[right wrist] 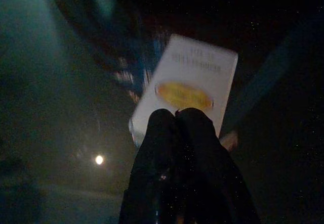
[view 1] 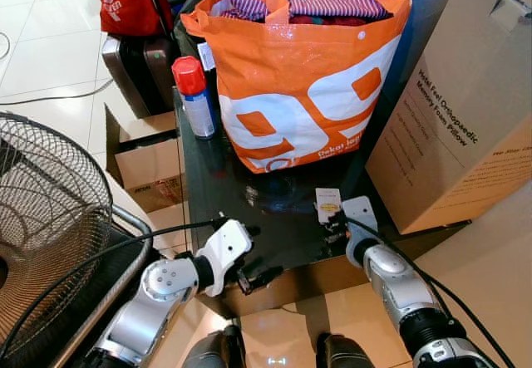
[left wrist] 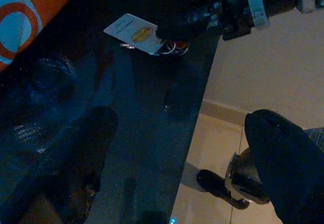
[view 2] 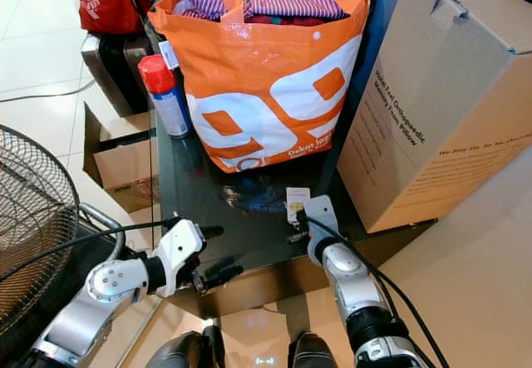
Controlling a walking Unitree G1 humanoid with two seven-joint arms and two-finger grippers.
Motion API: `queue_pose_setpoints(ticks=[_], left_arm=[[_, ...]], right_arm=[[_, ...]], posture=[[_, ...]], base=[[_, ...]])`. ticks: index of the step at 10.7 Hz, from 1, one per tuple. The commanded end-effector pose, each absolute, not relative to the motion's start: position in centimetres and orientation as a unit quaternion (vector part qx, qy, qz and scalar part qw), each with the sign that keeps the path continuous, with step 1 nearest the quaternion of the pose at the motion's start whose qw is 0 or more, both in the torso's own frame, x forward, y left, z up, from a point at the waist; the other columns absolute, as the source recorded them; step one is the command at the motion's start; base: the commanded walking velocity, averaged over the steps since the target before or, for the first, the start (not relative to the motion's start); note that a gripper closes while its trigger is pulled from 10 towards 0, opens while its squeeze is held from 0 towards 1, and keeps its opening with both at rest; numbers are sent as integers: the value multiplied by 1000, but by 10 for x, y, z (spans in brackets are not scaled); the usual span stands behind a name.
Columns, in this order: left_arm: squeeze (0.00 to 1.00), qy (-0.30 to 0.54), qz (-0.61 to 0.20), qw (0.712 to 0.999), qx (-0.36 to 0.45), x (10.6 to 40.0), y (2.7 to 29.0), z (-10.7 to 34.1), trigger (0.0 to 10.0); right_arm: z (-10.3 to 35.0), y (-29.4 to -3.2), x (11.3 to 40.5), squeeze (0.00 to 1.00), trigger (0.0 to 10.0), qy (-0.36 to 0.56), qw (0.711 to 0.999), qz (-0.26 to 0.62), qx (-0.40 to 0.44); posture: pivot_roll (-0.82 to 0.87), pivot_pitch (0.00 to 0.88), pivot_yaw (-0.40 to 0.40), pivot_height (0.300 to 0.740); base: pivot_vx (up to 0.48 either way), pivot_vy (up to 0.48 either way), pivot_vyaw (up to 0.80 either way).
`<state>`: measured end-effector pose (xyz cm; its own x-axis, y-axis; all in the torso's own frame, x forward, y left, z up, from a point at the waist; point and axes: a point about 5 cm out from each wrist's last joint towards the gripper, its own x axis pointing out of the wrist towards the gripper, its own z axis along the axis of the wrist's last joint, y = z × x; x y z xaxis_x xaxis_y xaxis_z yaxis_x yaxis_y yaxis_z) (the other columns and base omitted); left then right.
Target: Hang keys on a hook
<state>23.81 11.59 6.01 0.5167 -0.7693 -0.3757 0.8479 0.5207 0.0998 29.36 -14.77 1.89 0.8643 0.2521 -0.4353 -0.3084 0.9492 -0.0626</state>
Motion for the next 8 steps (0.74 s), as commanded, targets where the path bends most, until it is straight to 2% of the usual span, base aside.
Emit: queue_pose_setpoints(ticks=[1, 3, 4, 5, 6, 7, 8], left_arm=[[255, 152, -470, 858, 142, 236, 118, 56, 10000], [255, 144, -458, 865, 145, 243, 121, 61, 10000], [255, 140, -456, 866, 148, 247, 122, 64, 10000], [255, 138, -457, 866, 150, 249, 122, 65, 10000], [259, 138, -459, 864, 152, 250, 122, 65, 10000], [259, 141, -463, 862, 151, 250, 122, 65, 10000], [251, 144, -466, 860, 149, 249, 121, 63, 10000]], right_arm=[[25, -146, 296, 0, 0, 199, 966, 152, -59], [48, -147, 300, 0, 0, 144, 973, 176, -25], [50, -144, 298, 0, 1490, 149, 968, 200, -25], [44, -144, 295, 0, 8000, 174, 962, 205, -38], [26, -150, 287, 12, 10000, 234, 953, 187, -46], [22, -157, 284, 1000, 10000, 246, 958, 148, -22], [21, -158, 283, 1000, 10000, 249, 959, 137, 8]], posture=[[-150, 155, 51, 740], [-147, 116, 58, 740], [-143, 107, 59, 740], [-143, 109, 59, 740], [-144, 114, 61, 740], [-146, 119, 62, 740], [-154, 126, 68, 740]], base=[[0, 0, 0], [0, 0, 0], [0, 0, 0], [0, 0, 0], [0, 0, 0], [0, 0, 0], [0, 0, 0]])
